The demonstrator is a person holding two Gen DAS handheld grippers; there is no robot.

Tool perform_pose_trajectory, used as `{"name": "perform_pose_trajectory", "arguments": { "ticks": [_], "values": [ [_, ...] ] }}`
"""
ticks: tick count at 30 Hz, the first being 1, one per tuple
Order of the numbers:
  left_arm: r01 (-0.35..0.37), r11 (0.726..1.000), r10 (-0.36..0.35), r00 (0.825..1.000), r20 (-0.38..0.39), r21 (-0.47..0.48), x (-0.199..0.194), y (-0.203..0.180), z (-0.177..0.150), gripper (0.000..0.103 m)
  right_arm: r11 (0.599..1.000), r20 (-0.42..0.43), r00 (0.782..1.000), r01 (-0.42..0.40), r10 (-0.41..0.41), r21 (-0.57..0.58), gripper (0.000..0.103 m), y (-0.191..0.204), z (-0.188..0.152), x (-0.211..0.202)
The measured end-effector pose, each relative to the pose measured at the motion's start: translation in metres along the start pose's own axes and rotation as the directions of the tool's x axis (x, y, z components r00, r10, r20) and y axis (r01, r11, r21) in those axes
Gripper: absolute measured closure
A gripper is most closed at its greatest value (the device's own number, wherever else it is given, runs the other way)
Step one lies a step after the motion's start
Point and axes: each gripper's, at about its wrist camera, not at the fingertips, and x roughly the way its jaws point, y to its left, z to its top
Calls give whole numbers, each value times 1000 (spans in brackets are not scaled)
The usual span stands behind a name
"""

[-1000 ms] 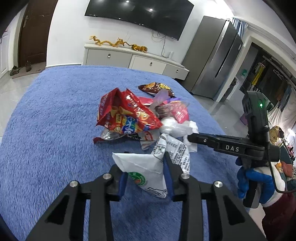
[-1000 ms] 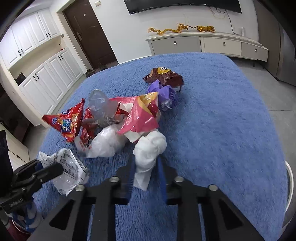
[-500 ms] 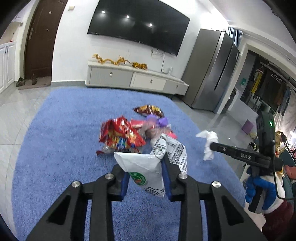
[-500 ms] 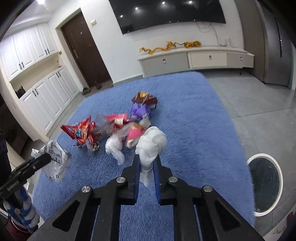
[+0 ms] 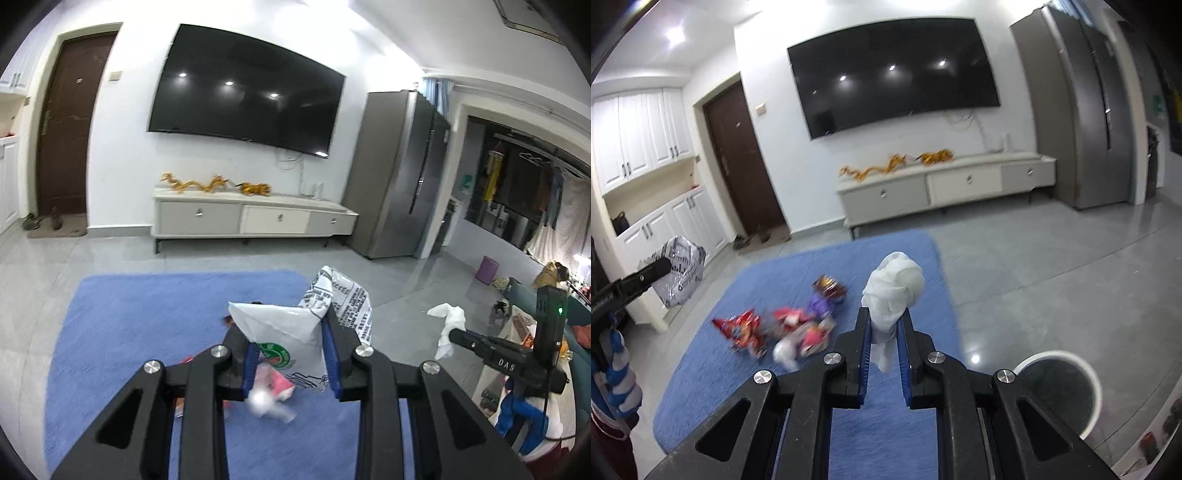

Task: Collect trash
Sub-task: 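Carry both items over the white bin and open both tools to drop them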

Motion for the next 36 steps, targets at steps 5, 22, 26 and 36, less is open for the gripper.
{"name": "perform_pose_trajectory", "arguments": {
  "ticks": [5, 22, 26, 36],
  "values": [
    [93, 995, -90, 994, -67, 42, 60, -62, 8, 75, 994, 20, 995, 93, -94, 49, 90, -47, 4, -9],
    [307, 938, -198, 856, -477, 161, 296, -258, -82, 74, 881, -205, 941, 326, -268, 344, 90, -238, -71, 51],
    [319, 937, -197, 822, -535, 144, 334, -276, -104, 73, 853, -255, 932, 343, -258, 392, 87, -264, -91, 68],
    [331, 942, -239, 774, -586, 54, 381, -296, -128, 50, 806, -313, 910, 393, -272, 442, 68, -290, -112, 86]
  ]
}}
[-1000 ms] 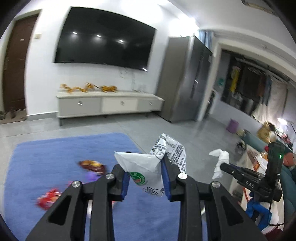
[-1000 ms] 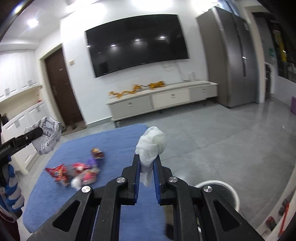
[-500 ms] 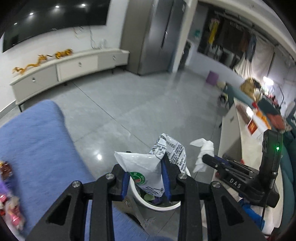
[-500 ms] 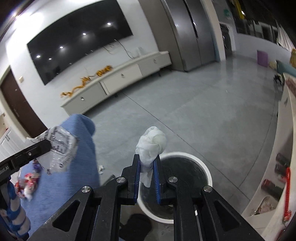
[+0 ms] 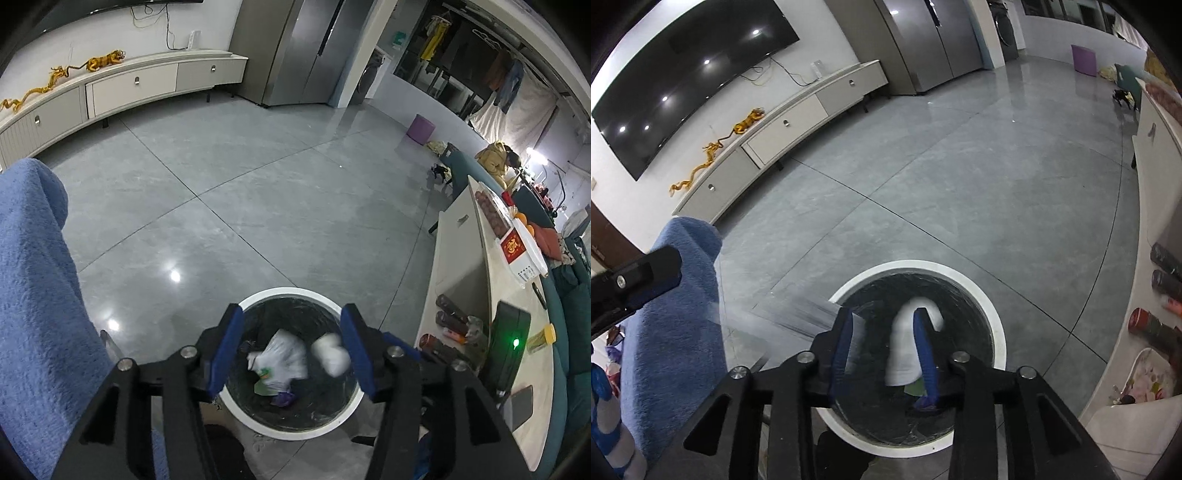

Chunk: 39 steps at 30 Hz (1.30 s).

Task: Collect trash
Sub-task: 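Carry both items over the white bin and open both tools to drop them, then move both open tools back toward the remaining trash on the rug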

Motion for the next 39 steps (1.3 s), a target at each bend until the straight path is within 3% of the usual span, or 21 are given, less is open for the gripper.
{"name": "perform_pose_trajectory", "arguments": {
  "ticks": [6, 10, 15, 19, 24, 30, 39],
  "values": [
    [-36, 999, 36, 998, 42, -7, -15, 1, -6, 50, 1000, 14, 1000, 11, -11, -2, 63, -1, -3, -6],
    [-113, 994, 112, 985, 130, -2, -44, -2, -12, 50, 1000, 53, 999, 13, -12, -12, 60, 8, -4, -24],
    [-227, 974, 222, 938, 266, -9, -90, -9, -24, 50, 999, 112, 994, 22, -16, -49, 56, 28, -8, -52],
    [-284, 958, 277, 902, 332, -30, -120, -7, -35, 49, 996, 157, 987, 33, -19, -84, 54, 46, -12, -75],
    [-328, 942, 325, 854, 407, -65, -161, -6, -50, 34, 992, 210, 978, 29, -3, -119, 49, 68, -17, -104],
    [-354, 931, 352, 812, 465, -87, -206, -2, -69, 32, 984, 268, 963, 17, 31, -177, 45, 101, -23, -136],
    [-353, 924, 378, 776, 504, -149, -266, 18, -100, 31, 959, 339, 939, 39, 61, -282, 41, 155, -35, -175]
  ]
}}
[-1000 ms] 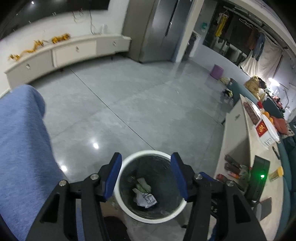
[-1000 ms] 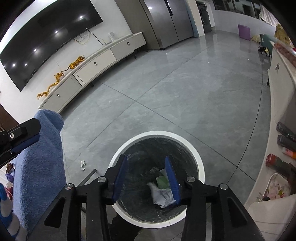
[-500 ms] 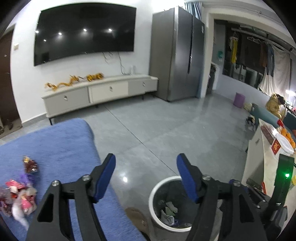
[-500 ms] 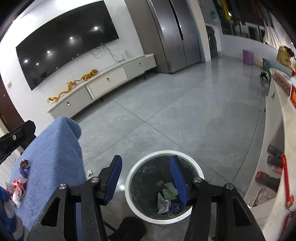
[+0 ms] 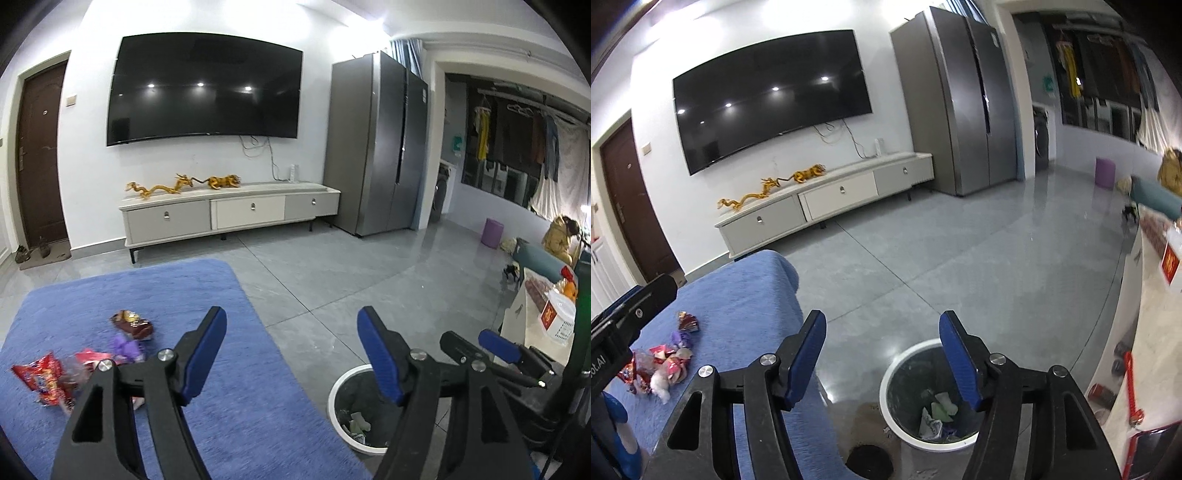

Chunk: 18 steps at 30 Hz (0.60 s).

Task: Collect trash
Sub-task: 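Move both open tools back toward the remaining trash on the rug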

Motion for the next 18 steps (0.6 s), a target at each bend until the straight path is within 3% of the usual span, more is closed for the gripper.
{"name": "perform_pose_trajectory", "arguments": {
  "ticks": [18],
  "values": [
    [-97, 991, 107, 988, 111, -95, -92, 88, -13, 29, 982, 47, 995, -75, 85, -175, 40, 99, -12, -45]
  ]
}}
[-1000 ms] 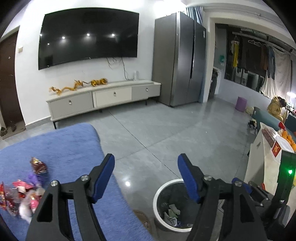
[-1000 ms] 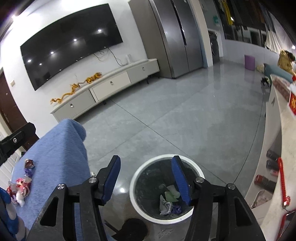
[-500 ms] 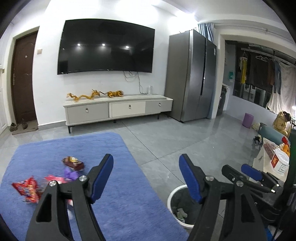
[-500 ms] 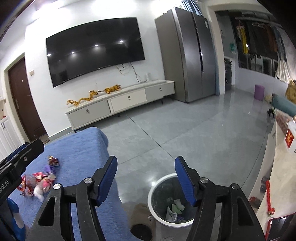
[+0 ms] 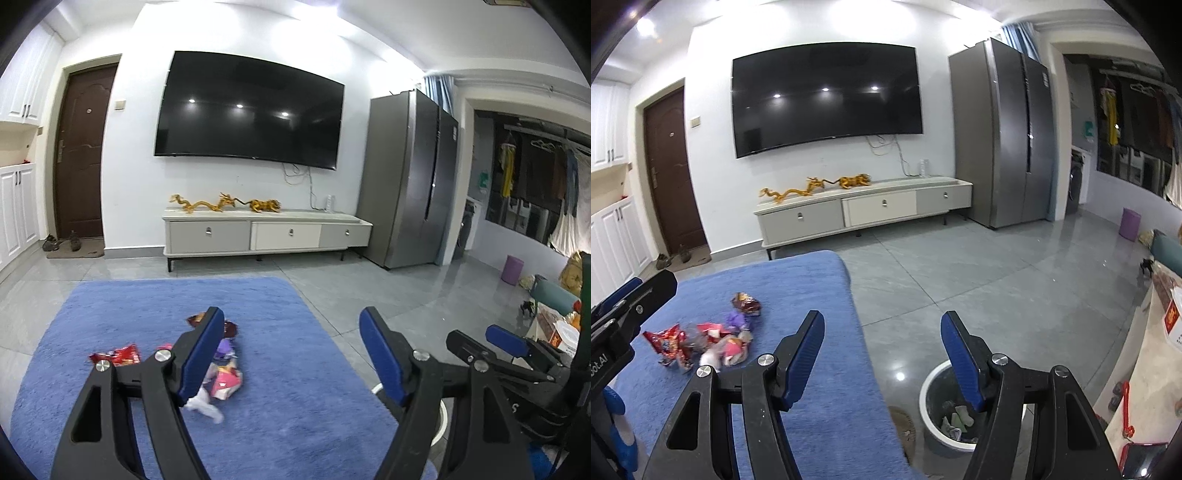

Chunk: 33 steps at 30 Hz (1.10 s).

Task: Collect trash
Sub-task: 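Move both open tools back toward the remaining trash on the rug, then grasp the red snack bag with the left tool while the right tool grasps the gold-red wrapper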

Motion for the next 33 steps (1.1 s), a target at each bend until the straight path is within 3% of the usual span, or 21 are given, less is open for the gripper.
{"name": "perform_pose_trajectory", "arguments": {
  "ticks": [4, 7, 9, 16, 19, 25, 33],
  "values": [
    [-14, 1000, 14, 999, 32, -5, -6, 18, -3, 29, 1000, 27, 1000, -9, 10, -18, 38, 16, 4, -4],
    [-36, 999, 36, 999, 28, 3, -5, 36, -8, 29, 999, 54, 998, -23, 25, -32, 23, 28, 5, -3],
    [-65, 998, 65, 998, 10, -4, -1, 54, -12, 29, 998, 60, 997, -42, 45, -51, 22, 40, 5, -1],
    [-164, 986, 162, 986, -49, -34, 21, 144, -35, 29, 985, -50, 985, -167, 165, -52, 22, 78, -3, 51],
    [-176, 983, 169, 980, -109, -59, 36, 176, -45, 28, 973, -125, 968, -225, 217, -54, 22, 95, -11, 80],
    [-167, 979, 135, 959, -250, -113, 83, 220, -63, 28, 932, -262, 906, -358, 334, -51, 30, 136, -27, 135],
    [-182, 966, 108, 929, -355, -182, 115, 247, -92, 29, 913, -382, 847, -408, 370, -21, 47, 164, -46, 193]
  ]
}}
